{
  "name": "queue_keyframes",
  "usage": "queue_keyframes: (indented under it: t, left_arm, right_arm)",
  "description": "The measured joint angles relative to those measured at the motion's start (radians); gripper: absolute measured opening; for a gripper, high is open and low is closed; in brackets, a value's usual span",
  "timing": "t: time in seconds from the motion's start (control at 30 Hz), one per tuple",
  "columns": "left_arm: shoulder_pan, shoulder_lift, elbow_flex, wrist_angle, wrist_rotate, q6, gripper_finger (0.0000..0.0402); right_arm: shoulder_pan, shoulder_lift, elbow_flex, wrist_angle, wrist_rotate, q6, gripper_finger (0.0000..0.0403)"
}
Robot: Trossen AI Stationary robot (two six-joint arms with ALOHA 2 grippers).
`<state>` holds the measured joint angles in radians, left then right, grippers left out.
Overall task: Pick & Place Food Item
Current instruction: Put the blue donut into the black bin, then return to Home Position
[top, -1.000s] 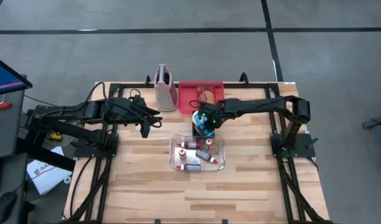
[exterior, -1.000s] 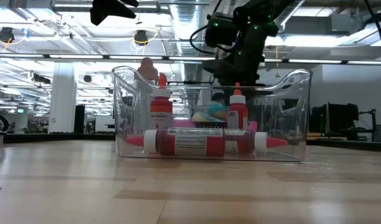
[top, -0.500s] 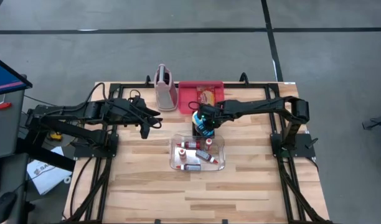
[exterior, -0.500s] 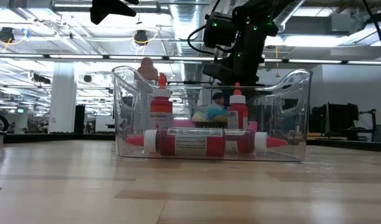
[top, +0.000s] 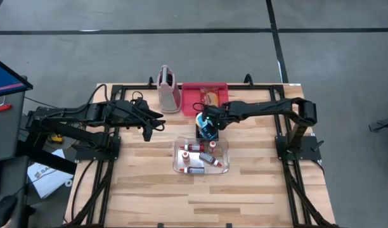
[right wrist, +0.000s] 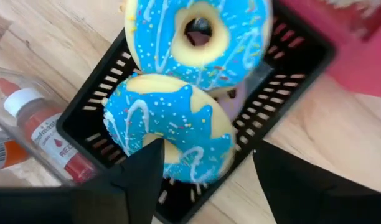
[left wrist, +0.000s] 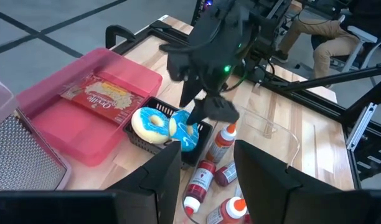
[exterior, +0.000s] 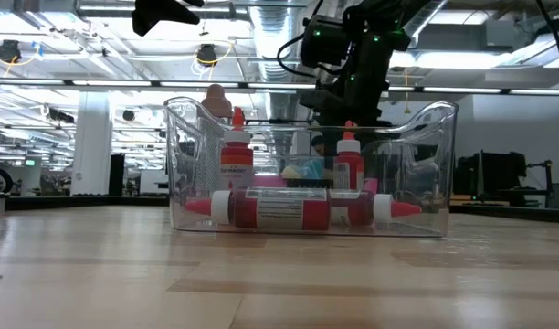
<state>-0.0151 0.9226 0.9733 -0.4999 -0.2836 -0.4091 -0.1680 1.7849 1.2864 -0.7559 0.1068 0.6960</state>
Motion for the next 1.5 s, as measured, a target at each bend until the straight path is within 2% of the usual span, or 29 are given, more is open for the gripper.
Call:
queue_keyframes:
  t: [0.13, 0.3, 0.47, 0.53, 0.67, 0.77, 0.87, 1.0, 1.1, 1.27, 1.5]
  left_arm:
    - [0.0, 0.0, 0.0, -0.003, -0.004, 0.009, 0.0145]
    - [0.004, -0.02, 0.001, -0.049, -0.034, 0.039, 0.0145]
    - [0.023, -0.113, -0.005, -0.177, -0.049, 0.074, 0.0145]
    - [0.023, -0.19, -0.033, -0.159, -0.058, 0.086, 0.0145]
    - [0.023, -0.36, -0.188, -0.064, -0.068, 0.085, 0.0145]
    - [0.023, -0.461, -0.355, 0.11, -0.067, 0.083, 0.0145]
    - [0.033, -0.479, -0.48, 0.288, -0.065, 0.116, 0.0145]
    - [0.115, -0.463, -0.621, 0.39, -0.025, 0.135, 0.0145]
    - [0.173, -0.519, -0.681, 0.493, 0.008, 0.142, 0.0145]
    - [0.189, -0.635, -0.778, 0.54, 0.034, 0.143, 0.0145]
    - [0.16, -0.791, -0.868, 0.518, 0.036, 0.148, 0.0145]
  right_arm:
    - [-0.009, -0.057, 0.0, -0.02, 0.014, 0.007, 0.0239]
    - [-0.026, -0.175, 0.001, -0.101, 0.102, 0.008, 0.0236]
    - [-0.045, -0.277, 0.0, -0.313, 0.208, 0.003, 0.0233]
    - [-0.049, -0.318, -0.009, -0.353, 0.236, 0.003, 0.0233]
    - [-0.057, -0.429, -0.11, -0.356, 0.234, 0.031, 0.0233]
    - [-0.057, -0.52, -0.213, -0.341, 0.198, 0.082, 0.0233]
    - [-0.042, -0.609, -0.287, -0.275, 0.132, 0.113, 0.0233]
    - [-0.008, -0.676, -0.324, -0.247, 0.095, 0.119, 0.0233]
    - [0.01, -0.705, -0.324, -0.269, 0.07, 0.129, 0.0233]
    - [0.055, -0.739, -0.324, -0.285, 0.059, 0.153, 0.0233]
    - [0.119, -0.733, -0.324, -0.192, 0.126, 0.168, 0.0233]
